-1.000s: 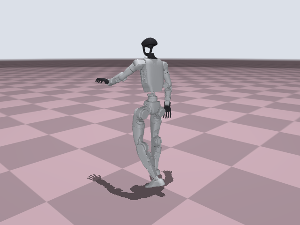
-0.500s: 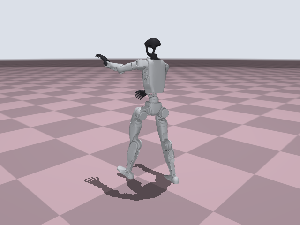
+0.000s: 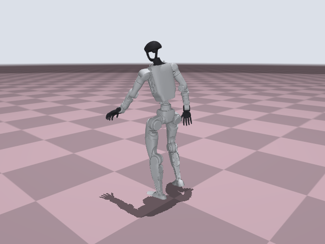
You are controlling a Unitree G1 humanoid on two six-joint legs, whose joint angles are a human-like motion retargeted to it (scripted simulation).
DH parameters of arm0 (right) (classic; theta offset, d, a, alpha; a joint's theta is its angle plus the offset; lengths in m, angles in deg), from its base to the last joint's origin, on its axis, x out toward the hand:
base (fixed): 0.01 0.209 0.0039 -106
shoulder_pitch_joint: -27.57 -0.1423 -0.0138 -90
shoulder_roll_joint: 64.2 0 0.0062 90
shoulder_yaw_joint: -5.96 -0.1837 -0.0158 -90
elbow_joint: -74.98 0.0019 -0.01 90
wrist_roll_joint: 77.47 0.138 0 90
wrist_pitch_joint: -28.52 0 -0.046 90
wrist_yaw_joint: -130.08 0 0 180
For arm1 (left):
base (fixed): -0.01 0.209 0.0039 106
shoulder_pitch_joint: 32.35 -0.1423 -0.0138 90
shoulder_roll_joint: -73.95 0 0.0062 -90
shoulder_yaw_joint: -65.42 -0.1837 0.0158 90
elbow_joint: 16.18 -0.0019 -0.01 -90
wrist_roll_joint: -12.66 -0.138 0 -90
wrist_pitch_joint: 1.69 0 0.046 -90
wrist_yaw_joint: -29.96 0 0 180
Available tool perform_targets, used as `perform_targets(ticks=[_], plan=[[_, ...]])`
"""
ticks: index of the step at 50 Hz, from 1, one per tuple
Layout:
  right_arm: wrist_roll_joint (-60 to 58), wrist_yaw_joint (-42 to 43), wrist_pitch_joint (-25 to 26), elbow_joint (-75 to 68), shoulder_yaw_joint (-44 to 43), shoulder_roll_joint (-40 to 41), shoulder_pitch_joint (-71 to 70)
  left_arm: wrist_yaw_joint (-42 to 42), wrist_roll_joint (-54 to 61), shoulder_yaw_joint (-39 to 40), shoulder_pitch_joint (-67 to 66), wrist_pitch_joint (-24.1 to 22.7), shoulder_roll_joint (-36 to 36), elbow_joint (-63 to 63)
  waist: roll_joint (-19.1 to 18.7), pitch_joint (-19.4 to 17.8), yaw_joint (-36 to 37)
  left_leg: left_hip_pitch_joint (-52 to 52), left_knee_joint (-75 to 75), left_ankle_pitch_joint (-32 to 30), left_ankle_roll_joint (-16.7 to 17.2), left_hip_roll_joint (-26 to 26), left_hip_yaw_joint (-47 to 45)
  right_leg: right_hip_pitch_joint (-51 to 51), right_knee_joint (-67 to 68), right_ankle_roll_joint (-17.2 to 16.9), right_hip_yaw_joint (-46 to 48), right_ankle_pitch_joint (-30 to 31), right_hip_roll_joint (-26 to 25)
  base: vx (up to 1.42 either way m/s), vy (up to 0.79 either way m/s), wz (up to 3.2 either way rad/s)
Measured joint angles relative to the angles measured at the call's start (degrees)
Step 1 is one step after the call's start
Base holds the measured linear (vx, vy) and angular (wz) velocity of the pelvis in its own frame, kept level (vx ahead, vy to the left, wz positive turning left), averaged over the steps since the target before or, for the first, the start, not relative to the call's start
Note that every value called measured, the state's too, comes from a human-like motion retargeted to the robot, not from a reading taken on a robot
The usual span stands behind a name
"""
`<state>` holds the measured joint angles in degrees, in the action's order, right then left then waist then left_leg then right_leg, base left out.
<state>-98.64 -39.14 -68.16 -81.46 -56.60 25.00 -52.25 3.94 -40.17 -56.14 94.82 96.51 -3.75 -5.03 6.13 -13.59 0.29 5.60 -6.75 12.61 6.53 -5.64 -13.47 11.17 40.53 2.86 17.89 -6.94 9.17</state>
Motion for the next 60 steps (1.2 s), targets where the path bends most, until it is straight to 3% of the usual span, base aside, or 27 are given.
perform_targets(ticks=[3, 7, 10, 17, 20, 26, 31, 32, 33, 34, 35, 37, 39, 43, 46, 49, 52, 55, 60], plan=[[1.7, -0.1, 0.73, 0.45, -1.69, 0.84, 1.86, -0.57, 0.78, -0.19, 1.86, -0.42, 1.33, 2.2, 1.94, -0.7, -0.6, 1.13, -0.36, 1.99, 0.46, 2.3, 1.86, -1.09, -17.7, -5.35, 1.11, 4.39, -1.11, 0.41, 0.03, 0.67], [2.2, -0.82, 1.4, 2.2, -2.27, 1.6, 2.09, -0.7, 0.82, -0.44, 4.39, -1.63, 3.45, 5.28, 4.46, -1.47, -0.94, 3.61, -0.58, 4.69, 0.14, 5.63, 4.05, -1.43, -37.66, -12.26, -4.9, 13.71, -2.92, 0.44, 0.0, 0.52], [2.53, -0.82, 1.08, 3.88, -1.77, 1.05, 0.74, -0.86, 0.77, -1.24, 6.06, -2.42, 4.88, 7.68, 3.91, -1.52, -1.32, 5.96, -0.7, 6.37, -0.14, 6.14, 5.43, -1.33, -43.14, -14.77, -8.75, 12.9, -4.22, 0.47, 0.0, 0.42], [5.8, 3.41, 2.67, 5.38, -3.7, -1.73, -6.98, -3.35, 3.48, -2.57, 12.99, -1.83, 9.41, 19.08, 0.04, 1.96, -2.46, 6.38, -6.84, 7.53, -1.09, 6.95, 8.59, -3.81, -40.3, -12.29, -6.03, 16.41, -1.88, 0.52, -0.03, 0.51], [7.55, 5.34, 3.84, 4.66, -4.66, -2.66, -11.4, -4.58, 4.66, -0.6, 15.95, -0.51, 11.7, 26.65, -2.12, 3.19, -1.6, 4.41, -15.0, 5.6, -0.69, 6.31, 9.19, -6.21, -38.69, -10.81, -5.25, 12.72, -1.42, 0.55, -0.11, 0.26], [11.28, 7.18, 5.92, 3.77, -3.15, -3.58, -20.1, -7.83, 6.01, 3.07, 20.57, 3.03, 17.46, 41.54, -4.29, 5.55, 2.52, -8.59, -43.1, -6.15, 0.14, 4.6, 8.35, -9.84, -34.93, -8.54, -6.57, 5.83, -0.62, 0.48, -0.11, -0.15], [12.15, 6.75, 6.98, 4.41, -0.66, -3.82, -28.61, -7.38, 4.73, 6.31, 25.19, 4.65, 21.68, 47.78, -4.15, 5.5, 5.98, -16.51, -52.62, -1.28, -3.63, 0.09, 0.33, -12.8, -35.45, -8.63, -8.47, 2.96, 0.56, 0.39, -0.05, -0.35], [12.9, 6.1, 7.12, 4.54, 0.07, -3.73, -30.65, -6.55, 8.9, 7.54, 25.63, 2.57, 21.6, 49.46, -4.11, 5.31, 6.6, -17.44, -52.03, 0.04, -4.24, -0.65, -1.24, -13.22, -35.6, -8.79, -8.93, 2.64, 0.7, 0.34, -0.01, -0.46], [15.01, 4.35, 7.32, 4.59, 1.0, -3.46, -33.06, -4.65, 21.71, 10.4, 25.4, -4.19, 19.77, 53.1, -4.0, 4.95, 7.25, -18.14, -50.51, 1.13, -4.55, -1.09, -2.54, -13.61, -35.7, -8.94, -9.44, 2.41, 0.79, 0.34, 0.0, -0.46], [14.61, 4.78, 7.23, 5.1, 1.47, -3.6, -34.75, -5.21, 17.72, 9.68, 26.29, -1.94, 21.82, 52.22, -4.12, 4.67, 7.62, -18.8, -48.07, 1.67, -4.65, -1.16, -3.41, -13.89, -35.77, -9.22, -9.84, 2.11, 0.92, 0.34, 0.01, -0.43], [12.96, 6.31, 7.01, 5.83, 1.71, -3.95, -36.09, -6.99, 5.32, 7.16, 27.74, 4.81, 25.79, 49.08, -4.37, 4.44, 7.84, -19.42, -45.17, 1.93, -4.64, -1.03, -4.08, -14.12, -35.82, -9.56, -10.19, 1.78, 1.06, 0.34, 0.02, -0.34], [14.06, 5.83, 6.84, 7.71, 1.68, -3.41, -37.66, -6.36, 10.54, 7.09, 28.64, 2.38, 25.8, 50.22, -4.03, 4.16, 8.65, -19.95, -37.18, 1.17, -4.46, -0.43, -4.8, -14.73, -35.74, -10.11, -10.51, 1.0, 1.26, 0.34, 0.04, -0.22], [13.76, 6.44, 6.48, 9.84, 1.33, -3.72, -38.66, -7.05, 5.71, 5.05, 30.2, 5.11, 28.31, 47.87, -4.27, 3.63, 9.01, -19.98, -27.65, -0.44, -4.44, -0.04, -5.6, -15.28, -35.64, -10.79, -10.44, 0.03, 1.23, 0.35, 0.06, -0.05], [13.75, 6.42, 5.77, 12.41, 1.33, -3.91, -38.88, -6.43, 6.47, 2.66, 32.65, 4.47, 28.26, 43.5, -4.82, 2.36, 9.08, -18.3, -6.47, -5.79, -3.75, -0.04, -9.51, -17.26, -35.68, -11.82, -8.91, -1.99, 0.32, 0.36, 0.09, 0.23], [12.47, 6.27, 5.0, 11.93, 2.57, -3.88, -37.53, -5.58, 7.34, 0.9, 33.11, 3.6, 26.33, 38.01, -5.44, 1.53, 8.36, -16.17, 6.42, -10.94, -1.43, -0.39, -16.82, -19.24, -35.06, -12.01, -7.04, -3.81, -0.94, 0.41, 0.13, 0.44], [10.56, 6.17, 4.3, 10.05, 4.15, -3.63, -35.06, -5.14, 8.15, -0.98, 31.97, 3.06, 23.26, 31.58, -5.18, 0.9, 7.52, -14.28, 11.58, -12.42, 0.23, -0.25, -24.3, -21.07, -33.31, -12.06, -5.5, -5.63, -1.48, 0.47, 0.16, 0.43], [7.5, 5.96, 3.97, 7.38, 4.43, -2.5, -31.46, -4.86, 7.78, -0.83, 28.01, 2.58, 19.16, 24.25, -3.95, 0.23, 7.0, -12.09, 11.6, -13.34, -0.88, -0.02, -26.11, -22.46, -29.66, -11.48, -4.83, -6.92, -1.15, 0.53, 0.19, 0.22], [6.79, 7.76, 3.45, 5.17, 3.73, -1.15, -26.48, -6.07, 10.07, -3.6, 22.24, 1.13, 13.77, 14.14, -2.83, -1.0, 6.33, -8.71, 10.36, -13.06, -3.25, 0.09, -23.8, -22.87, -21.8, -8.66, -4.66, -6.25, -0.21, 0.56, 0.24, 0.24], [7.85, 9.17, 2.13, 4.79, -1.3, 1.46, -15.0, -5.74, 12.42, -6.13, 10.26, -0.94, 2.95, -2.58, -0.5, -2.63, 4.27, -4.3, 5.6, -7.32, -4.81, 0.32, -20.01, -12.78, 5.82, 0.79, -7.33, 2.3, 2.79, 0.52, 0.26, 0.56]])
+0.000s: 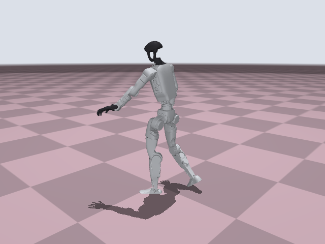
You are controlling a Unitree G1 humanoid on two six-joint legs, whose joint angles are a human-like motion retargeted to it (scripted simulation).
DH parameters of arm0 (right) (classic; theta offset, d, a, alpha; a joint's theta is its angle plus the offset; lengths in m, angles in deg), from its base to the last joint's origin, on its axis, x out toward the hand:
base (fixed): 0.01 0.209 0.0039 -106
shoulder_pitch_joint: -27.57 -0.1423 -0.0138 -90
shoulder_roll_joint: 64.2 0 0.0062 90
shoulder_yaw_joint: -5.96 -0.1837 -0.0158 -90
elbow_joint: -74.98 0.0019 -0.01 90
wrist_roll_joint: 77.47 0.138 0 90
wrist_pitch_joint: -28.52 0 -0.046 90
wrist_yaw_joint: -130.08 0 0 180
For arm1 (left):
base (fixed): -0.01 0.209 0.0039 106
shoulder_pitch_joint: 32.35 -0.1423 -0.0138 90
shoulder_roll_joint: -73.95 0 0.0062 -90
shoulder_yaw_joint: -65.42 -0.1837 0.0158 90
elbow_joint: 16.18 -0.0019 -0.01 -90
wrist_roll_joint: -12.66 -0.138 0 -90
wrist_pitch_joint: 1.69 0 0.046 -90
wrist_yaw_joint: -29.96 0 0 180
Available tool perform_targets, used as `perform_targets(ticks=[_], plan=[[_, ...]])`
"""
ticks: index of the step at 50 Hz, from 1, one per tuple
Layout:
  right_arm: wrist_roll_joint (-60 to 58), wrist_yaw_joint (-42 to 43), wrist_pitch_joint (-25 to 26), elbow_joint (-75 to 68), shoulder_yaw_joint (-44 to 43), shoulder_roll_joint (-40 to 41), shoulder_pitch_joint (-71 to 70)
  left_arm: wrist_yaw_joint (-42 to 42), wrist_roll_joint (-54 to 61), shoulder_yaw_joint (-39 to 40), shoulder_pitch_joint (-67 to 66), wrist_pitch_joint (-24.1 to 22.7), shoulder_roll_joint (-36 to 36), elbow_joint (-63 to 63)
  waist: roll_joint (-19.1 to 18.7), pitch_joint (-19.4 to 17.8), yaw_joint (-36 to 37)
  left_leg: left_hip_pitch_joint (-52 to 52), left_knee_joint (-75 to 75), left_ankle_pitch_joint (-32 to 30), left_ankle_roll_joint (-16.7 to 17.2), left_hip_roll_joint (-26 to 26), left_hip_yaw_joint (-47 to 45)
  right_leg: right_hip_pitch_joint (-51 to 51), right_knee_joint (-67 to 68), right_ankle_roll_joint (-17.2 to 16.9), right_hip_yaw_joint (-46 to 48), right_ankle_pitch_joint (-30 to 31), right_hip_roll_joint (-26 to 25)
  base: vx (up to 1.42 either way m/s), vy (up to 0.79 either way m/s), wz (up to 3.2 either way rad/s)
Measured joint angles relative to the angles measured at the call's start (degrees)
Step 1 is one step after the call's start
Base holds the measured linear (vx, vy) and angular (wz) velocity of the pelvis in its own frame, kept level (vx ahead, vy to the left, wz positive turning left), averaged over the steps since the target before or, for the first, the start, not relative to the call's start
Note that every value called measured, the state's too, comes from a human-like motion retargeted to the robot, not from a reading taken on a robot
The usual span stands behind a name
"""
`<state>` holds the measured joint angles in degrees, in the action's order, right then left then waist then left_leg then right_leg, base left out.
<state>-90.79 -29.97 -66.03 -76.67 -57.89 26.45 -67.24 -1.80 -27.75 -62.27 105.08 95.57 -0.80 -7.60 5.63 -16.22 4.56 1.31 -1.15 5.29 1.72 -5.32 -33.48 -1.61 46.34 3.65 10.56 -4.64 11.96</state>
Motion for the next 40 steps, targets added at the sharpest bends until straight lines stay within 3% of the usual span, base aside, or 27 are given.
perform_targets(ticks=[5, 12, 17, 20, 23, 27, 32, 35, 40], plan=[[-2.49, -0.31, -1.53, -0.62, -3.86, 1.78, 10.84, -2.84, -4.11, 5.61, -8.64, 0.39, -5.12, -0.19, 0.88, 0.45, -2.12, 1.09, -2.93, 3.84, 1.97, 0.62, 5.6, 11.3, 14.0, 1.6, -1.83, -1.8, -0.54, 0.44, 0.19, 1.05], [-4.34, -4.49, -1.93, -4.69, -1.46, 3.2, 17.85, -2.66, -6.05, 4.28, -9.31, 0.36, -8.15, 2.74, 0.54, 0.87, -4.59, 1.87, -5.73, 7.19, 3.95, 2.99, 17.63, 13.33, -6.22, 0.68, 3.55, -1.42, -1.62, 0.39, 0.11, 1.58], [-5.19, -6.45, -2.64, -0.85, 0.2, 2.2, 18.93, -3.67, -6.63, 2.66, -5.65, -0.27, -8.14, 4.63, 2.72, 0.28, -6.65, 3.42, -5.13, 8.8, 5.79, 7.53, 27.86, 12.18, -31.44, -5.24, 0.56, 6.1, -3.39, 0.35, 0.0, 1.96], [-5.94, -5.58, -3.65, 2.02, 0.92, 0.37, 18.6, -5.24, -6.56, 0.83, -4.02, -2.0, -8.58, 5.7, 3.79, -0.19, -8.24, 5.54, -3.78, 9.5, 6.79, 10.22, 34.82, 12.11, -42.4, -11.28, -8.62, 10.58, -4.42, 0.38, -0.05, 2.17], [-6.67, -3.93, -4.42, 2.04, 0.47, -1.34, 17.18, -5.85, -6.38, -0.98, -3.42, -3.92, -9.32, 5.92, 3.4, 0.56, -9.52, 7.66, -2.37, 9.85, 7.47, 11.26, 41.67, 12.06, -46.43, -15.84, -18.11, 9.02, -5.56, 0.42, -0.1, 2.1], [-2.35, -1.64, -4.85, -2.75, -2.23, -3.99, 11.22, -5.43, -4.31, -1.43, -2.08, -6.69, -8.86, 5.65, 1.18, 1.61, -9.92, 10.85, -0.51, 10.43, 7.22, 11.47, 48.98, 8.83, -47.37, -17.49, -23.44, 8.85, -6.6, 0.43, -0.12, 1.68], [1.52, 0.7, -3.14, -7.93, -8.71, -8.38, 6.0, -3.85, -5.17, 0.9, -2.64, -6.09, -5.56, 9.99, -2.55, 6.14, -7.47, 11.0, -3.62, 11.06, 5.91, 12.08, 55.51, 5.19, -45.95, -15.7, -16.51, 6.51, -4.55, 0.41, -0.15, 1.34], [5.58, 1.54, -1.47, -8.88, -11.78, -12.26, 0.9, -3.09, -3.28, 1.26, -0.77, -5.53, -1.99, 15.07, -4.18, 7.54, -5.53, 7.5, -10.49, 10.69, 5.47, 13.13, 52.04, 3.78, -43.97, -15.84, -12.62, 3.74, -2.84, 0.33, -0.16, 1.37], [11.11, 2.46, 0.89, -5.7, -13.88, -19.13, -5.49, -3.23, 1.41, 2.69, 2.69, -3.05, 5.22, 26.68, -5.06, 9.94, -5.18, -2.41, -23.3, 13.65, 2.84, 8.49, 25.09, 1.44, -42.32, -14.56, -3.27, 1.28, 0.67, 0.25, -0.12, 1.77]])
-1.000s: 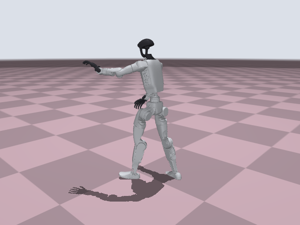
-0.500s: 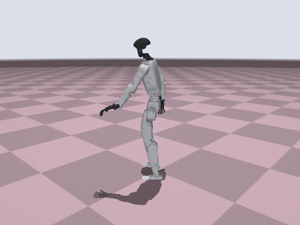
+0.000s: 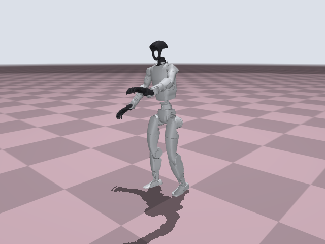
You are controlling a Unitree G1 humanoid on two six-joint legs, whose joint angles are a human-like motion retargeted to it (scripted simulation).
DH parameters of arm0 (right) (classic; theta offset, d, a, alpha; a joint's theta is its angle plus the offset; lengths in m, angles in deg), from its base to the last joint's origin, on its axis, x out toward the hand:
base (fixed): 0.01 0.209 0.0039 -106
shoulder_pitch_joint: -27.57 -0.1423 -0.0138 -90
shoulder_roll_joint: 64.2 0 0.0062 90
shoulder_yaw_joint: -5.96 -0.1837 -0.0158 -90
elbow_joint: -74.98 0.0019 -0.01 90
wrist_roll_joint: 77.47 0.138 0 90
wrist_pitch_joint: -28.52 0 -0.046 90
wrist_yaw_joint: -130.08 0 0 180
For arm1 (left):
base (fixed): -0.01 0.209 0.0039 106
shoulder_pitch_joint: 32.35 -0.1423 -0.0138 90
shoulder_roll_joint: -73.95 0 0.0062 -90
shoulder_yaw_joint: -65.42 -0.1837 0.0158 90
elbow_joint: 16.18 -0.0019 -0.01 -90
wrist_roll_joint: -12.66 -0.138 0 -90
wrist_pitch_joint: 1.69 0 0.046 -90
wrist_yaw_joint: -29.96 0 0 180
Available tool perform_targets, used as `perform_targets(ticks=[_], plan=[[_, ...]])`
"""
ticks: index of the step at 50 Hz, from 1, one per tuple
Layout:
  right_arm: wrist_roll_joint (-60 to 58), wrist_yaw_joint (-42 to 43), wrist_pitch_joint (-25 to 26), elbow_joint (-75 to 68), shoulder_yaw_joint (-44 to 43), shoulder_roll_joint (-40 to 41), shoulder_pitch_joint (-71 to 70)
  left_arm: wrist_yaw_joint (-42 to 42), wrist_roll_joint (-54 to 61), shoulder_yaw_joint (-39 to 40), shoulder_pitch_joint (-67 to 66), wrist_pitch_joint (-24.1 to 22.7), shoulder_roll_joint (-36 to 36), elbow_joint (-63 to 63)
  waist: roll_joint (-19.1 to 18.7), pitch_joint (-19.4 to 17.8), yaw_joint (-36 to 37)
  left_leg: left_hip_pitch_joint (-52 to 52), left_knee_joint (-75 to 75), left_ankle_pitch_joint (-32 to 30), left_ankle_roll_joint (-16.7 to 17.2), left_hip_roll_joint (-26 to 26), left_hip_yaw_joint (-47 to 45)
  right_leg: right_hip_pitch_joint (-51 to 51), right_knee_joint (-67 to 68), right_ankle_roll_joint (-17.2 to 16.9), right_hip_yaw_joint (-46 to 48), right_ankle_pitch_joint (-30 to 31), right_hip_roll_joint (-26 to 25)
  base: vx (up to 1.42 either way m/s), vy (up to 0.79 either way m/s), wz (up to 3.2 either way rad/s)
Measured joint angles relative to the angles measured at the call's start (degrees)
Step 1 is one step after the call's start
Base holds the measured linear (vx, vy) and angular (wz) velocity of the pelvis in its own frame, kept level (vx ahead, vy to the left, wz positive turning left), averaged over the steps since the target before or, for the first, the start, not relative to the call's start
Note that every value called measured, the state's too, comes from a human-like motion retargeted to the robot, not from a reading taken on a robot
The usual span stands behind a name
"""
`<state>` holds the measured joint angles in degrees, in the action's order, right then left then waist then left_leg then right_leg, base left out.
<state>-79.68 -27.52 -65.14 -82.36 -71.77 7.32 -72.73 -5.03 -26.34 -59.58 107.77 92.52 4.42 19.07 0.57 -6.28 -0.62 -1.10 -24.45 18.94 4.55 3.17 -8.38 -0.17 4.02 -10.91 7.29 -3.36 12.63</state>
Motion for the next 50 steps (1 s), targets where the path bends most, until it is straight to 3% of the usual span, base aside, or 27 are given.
perform_targets(ticks=[3, 8, 12, 17, 21, 25, 28, 32, 35, 40, 42, 47, 48, 50], plan=[[1.98, -0.04, 1.51, 1.71, -1.95, -2.66, -4.64, -0.06, 0.91, 3.67, 2.29, 1.75, 4.96, 7.24, -0.5, 0.37, 0.39, -1.37, 1.4, 0.41, -0.22, -3.25, -12.93, -1.38, 0.49, 0.97, 4.99, -1.24, 0.92, 0.2, -0.1, 1.57], [6.08, -1.02, 2.33, 4.8, -4.09, -4.73, -9.79, 0.1, 0.6, 8.51, 5.26, 3.69, 13.66, 18.25, -0.66, -0.63, 3.73, -2.02, 10.95, -3.54, 1.45, -3.25, -11.87, -3.97, 2.09, 1.47, 10.56, -2.96, 1.46, 0.19, -0.07, 1.02], [7.14, -2.11, 1.61, 7.65, -2.49, -4.64, -10.23, -1.21, 0.51, 8.33, 9.06, 3.94, 19.65, 23.33, 0.15, -1.26, 7.58, -2.45, 16.79, -7.62, 1.51, -6.24, -12.79, -6.33, 2.28, 1.5, 14.51, -4.13, 1.42, 0.2, -0.05, 0.76], [2.48, -4.65, 0.91, 10.64, 2.58, -2.17, -8.4, -0.73, -1.47, 7.03, 14.73, 3.95, 24.36, 24.79, 2.32, -1.12, 12.05, -3.38, 22.48, -14.58, 3.26, -10.1, -22.05, -7.88, 2.7, 1.52, 18.74, -5.09, 1.5, 0.22, 0.02, 0.71], [-3.28, -7.56, 1.37, 12.42, 5.91, 0.79, -6.09, 1.21, -1.35, 6.36, 17.33, 4.12, 24.5, 22.85, 3.57, -1.14, 12.8, -3.89, 23.6, -15.99, 4.36, -11.89, -34.05, -9.61, 3.7, 1.16, 22.9, -5.36, 1.73, 0.25, 0.11, 1.06], [-7.44, -10.41, 2.29, 12.72, 6.44, 4.97, -3.29, 4.2, 0.11, 6.91, 17.15, 4.38, 20.42, 17.67, 3.73, -1.44, 12.34, -3.28, 24.03, -16.92, 3.66, -11.9, -39.35, -11.85, 5.72, 1.68, 26.06, -4.74, 1.75, 0.3, 0.2, 1.13], [-9.12, -10.61, 2.79, 11.3, 5.35, 8.4, -0.81, 4.87, 1.26, 8.34, 14.59, 5.74, 13.14, 9.61, 2.61, -2.51, 11.47, -1.35, 25.24, -16.76, 2.18, -11.14, -35.1, -14.09, 9.51, 4.09, 27.58, -3.36, 2.07, 0.35, 0.28, 1.12], [-10.83, -9.11, 2.45, 8.31, 4.68, 12.64, 2.78, 4.8, 2.78, 7.66, 8.9, 6.19, 0.98, -5.74, 0.61, -4.66, 8.26, 2.5, 25.45, -14.25, 0.54, -10.68, -28.19, -13.53, 23.45, 11.57, 26.23, 1.29, 4.65, 0.38, 0.32, 1.32], [-12.16, -8.03, 1.64, 6.87, 5.81, 15.0, 4.84, 5.14, 1.18, 3.11, 5.14, 5.42, -7.27, -17.61, 1.23, -6.62, 4.93, 4.1, 24.62, -12.28, 0.01, -9.16, -23.61, -6.1, 39.77, 15.8, 17.5, 5.1, 7.2, 0.34, 0.27, 1.48], [-15.03, -5.38, -0.61, 7.08, 8.79, 17.49, 9.03, 2.4, -1.48, -0.71, -3.43, 4.93, -15.92, -26.15, 2.89, -7.21, -0.21, 3.7, 22.2, -9.73, 1.5, -7.99, -16.3, 7.44, 52.21, 11.82, 0.82, 3.31, 0.4, 0.33, 0.14, 1.37], [-15.68, -4.88, -1.24, 7.52, 9.32, 17.74, 10.31, 2.03, -2.8, 0.0, -5.87, 5.15, -17.67, -26.53, 2.81, -7.72, -1.0, 3.78, 21.33, -8.86, 1.91, -8.16, -14.19, 10.52, 51.23, 12.67, 0.06, 2.47, -0.67, 0.32, 0.1, 1.0], [-15.06, -4.1, -2.07, 7.94, 10.01, 17.67, 11.81, 2.46, -4.67, 0.74, -7.84, 5.39, -19.83, -26.23, 3.04, -8.89, -1.74, 3.6, 19.73, -6.79, 1.98, -7.91, -9.25, 14.36, 36.17, 13.5, 2.76, -1.17, -2.4, 0.3, 0.04, 0.93], [-14.78, -3.95, -2.07, 7.9, 10.13, 17.63, 11.84, 2.4, -4.55, 0.51, -7.65, 5.26, -20.03, -26.16, 3.42, -9.16, -1.89, 3.63, 19.5, -6.32, 1.96, -7.48, -8.18, 14.32, 30.93, 12.66, 3.39, -0.5, -2.81, 0.33, -0.02, 1.11], [-15.27, -3.46, -3.5, 7.87, 10.67, 17.51, 13.43, 2.19, -5.16, 0.48, -8.47, 3.79, -20.7, -26.41, 5.02, -8.64, -3.31, 2.04, 14.02, -2.82, 1.71, -6.48, -6.19, 14.06, 21.8, 7.58, 4.99, 1.73, -2.55, 0.36, -0.04, 1.27]])
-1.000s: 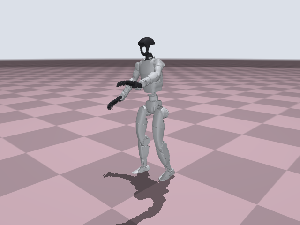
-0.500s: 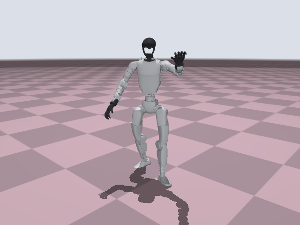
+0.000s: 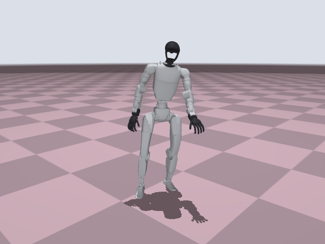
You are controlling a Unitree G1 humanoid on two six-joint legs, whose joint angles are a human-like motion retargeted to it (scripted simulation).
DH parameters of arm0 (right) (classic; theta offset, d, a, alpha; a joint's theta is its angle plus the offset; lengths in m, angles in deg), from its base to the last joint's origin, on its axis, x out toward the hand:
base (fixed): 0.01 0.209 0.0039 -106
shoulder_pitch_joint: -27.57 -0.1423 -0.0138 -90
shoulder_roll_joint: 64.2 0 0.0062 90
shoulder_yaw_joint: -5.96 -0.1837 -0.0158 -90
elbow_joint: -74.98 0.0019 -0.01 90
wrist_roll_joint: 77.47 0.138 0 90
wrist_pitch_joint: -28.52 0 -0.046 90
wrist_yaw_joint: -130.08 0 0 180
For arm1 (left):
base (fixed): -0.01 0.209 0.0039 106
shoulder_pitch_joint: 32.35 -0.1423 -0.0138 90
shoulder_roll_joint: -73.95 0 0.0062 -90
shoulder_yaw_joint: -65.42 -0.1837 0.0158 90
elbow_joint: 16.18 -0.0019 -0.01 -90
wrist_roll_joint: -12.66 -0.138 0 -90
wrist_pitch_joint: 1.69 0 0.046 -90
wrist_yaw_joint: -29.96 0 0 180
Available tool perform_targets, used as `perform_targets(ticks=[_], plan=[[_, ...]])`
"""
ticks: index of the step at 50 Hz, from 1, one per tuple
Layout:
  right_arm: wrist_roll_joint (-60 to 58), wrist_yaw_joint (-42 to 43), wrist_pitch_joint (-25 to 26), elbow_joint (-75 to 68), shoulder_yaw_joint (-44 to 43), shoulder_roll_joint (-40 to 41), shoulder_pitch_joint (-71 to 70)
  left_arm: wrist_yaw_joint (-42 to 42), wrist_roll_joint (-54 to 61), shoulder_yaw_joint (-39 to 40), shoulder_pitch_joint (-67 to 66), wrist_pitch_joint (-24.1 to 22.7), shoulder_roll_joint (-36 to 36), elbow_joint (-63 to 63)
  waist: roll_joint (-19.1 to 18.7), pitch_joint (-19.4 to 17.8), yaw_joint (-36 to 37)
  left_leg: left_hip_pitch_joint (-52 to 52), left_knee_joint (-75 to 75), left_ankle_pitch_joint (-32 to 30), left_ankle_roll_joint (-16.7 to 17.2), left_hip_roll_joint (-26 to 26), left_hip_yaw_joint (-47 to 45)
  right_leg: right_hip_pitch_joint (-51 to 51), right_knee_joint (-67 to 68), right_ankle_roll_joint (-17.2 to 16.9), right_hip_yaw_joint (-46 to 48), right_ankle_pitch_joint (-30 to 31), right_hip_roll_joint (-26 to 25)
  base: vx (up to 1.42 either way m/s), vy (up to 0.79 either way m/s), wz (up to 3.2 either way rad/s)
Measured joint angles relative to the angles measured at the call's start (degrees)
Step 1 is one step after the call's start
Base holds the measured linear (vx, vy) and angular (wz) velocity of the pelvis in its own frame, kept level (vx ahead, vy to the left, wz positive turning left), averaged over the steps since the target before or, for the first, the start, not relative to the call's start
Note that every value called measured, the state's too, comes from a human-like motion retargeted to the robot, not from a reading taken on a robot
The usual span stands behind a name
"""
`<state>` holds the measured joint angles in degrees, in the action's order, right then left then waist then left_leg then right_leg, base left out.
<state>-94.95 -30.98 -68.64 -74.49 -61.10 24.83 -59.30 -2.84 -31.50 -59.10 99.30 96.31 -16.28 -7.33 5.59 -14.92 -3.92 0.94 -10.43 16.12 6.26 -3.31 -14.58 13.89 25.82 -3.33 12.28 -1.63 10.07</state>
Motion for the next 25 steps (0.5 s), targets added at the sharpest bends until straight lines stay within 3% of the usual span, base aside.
perform_targets(ticks=[3, 5, 7, 12, 16, 20, 23, 25], plan=[[0.46, 0.02, 1.01, -0.13, 0.5, -0.27, -1.33, -1.17, 0.63, -1.44, 1.95, -0.07, -0.03, 0.39, 1.62, -1.48, -0.48, 2.42, 3.46, -0.04, 0.48, 2.78, 3.95, -1.65, -18.49, -4.2, -2.74, 5.45, -2.41, 0.35, -0.07, 1.21], [-1.06, -0.02, -0.29, -0.1, 0.87, -0.44, 0.05, -1.8, -0.35, -1.72, 0.9, -1.63, -0.46, 0.38, 2.38, -0.38, -1.03, 3.55, 2.96, 1.47, 0.75, 3.81, 5.9, -0.88, -22.05, -8.31, -4.66, 3.67, -3.12, 0.44, -0.09, 1.12], [-1.49, -0.23, 0.05, -0.23, 1.09, -1.03, -0.86, -2.26, -0.86, -2.21, 1.42, -1.5, -0.38, 0.56, 1.66, -0.34, -1.07, 5.77, 5.71, 1.31, 1.52, 4.08, 8.27, -1.75, -25.5, -9.03, -6.93, 2.94, -4.59, 0.45, -0.1, 0.92], [-0.62, -0.68, -1.28, -0.78, 0.21, -2.09, -1.8, -0.16, -4.08, -2.45, 1.35, -2.98, 0.67, 2.46, 0.37, 2.79, -0.91, 6.86, 1.77, 4.19, 1.08, 5.4, 12.1, -2.75, -20.76, -8.63, -6.22, 3.73, -3.23, 0.51, -0.1, 0.8], [2.29, -0.7, 0.93, -2.29, -2.64, -3.19, -3.88, 0.05, -5.84, -1.81, 3.18, -1.75, 3.78, 8.65, -2.39, 3.97, 1.06, 7.62, -2.88, 1.5, 0.74, 5.51, 14.69, -8.18, -21.64, -5.88, -3.51, 2.66, -2.13, 0.52, -0.13, 0.73], [10.8, 0.19, 2.24, -4.49, -5.12, -3.62, -5.84, 0.31, -4.3, -2.77, 6.48, -1.25, 9.4, 19.57, -3.11, 6.02, 3.65, 0.37, -20.26, -2.97, -0.35, 5.98, 13.62, -11.99, -19.33, -4.9, -0.8, -1.76, 0.29, 0.45, -0.15, 0.75], [8.42, 0.9, 3.68, -5.09, -2.42, -4.84, -7.25, -0.38, -3.32, -2.83, 11.56, -0.85, 13.57, 26.84, -2.89, 7.4, 6.41, -6.29, -32.28, -2.39, -1.49, 4.7, 9.21, -14.08, -18.21, -4.49, 0.87, -4.25, 1.84, 0.39, -0.13, 0.55], [13.88, 0.95, 3.82, -5.61, -4.05, -4.96, -9.15, -0.29, -2.13, -2.61, 15.73, -0.46, 15.94, 30.46, -2.9, 8.06, 8.09, -9.35, -36.43, -0.53, -2.65, 2.93, 5.22, -15.35, -17.69, -4.38, 1.76, -5.65, 2.46, 0.37, -0.11, 0.39]])
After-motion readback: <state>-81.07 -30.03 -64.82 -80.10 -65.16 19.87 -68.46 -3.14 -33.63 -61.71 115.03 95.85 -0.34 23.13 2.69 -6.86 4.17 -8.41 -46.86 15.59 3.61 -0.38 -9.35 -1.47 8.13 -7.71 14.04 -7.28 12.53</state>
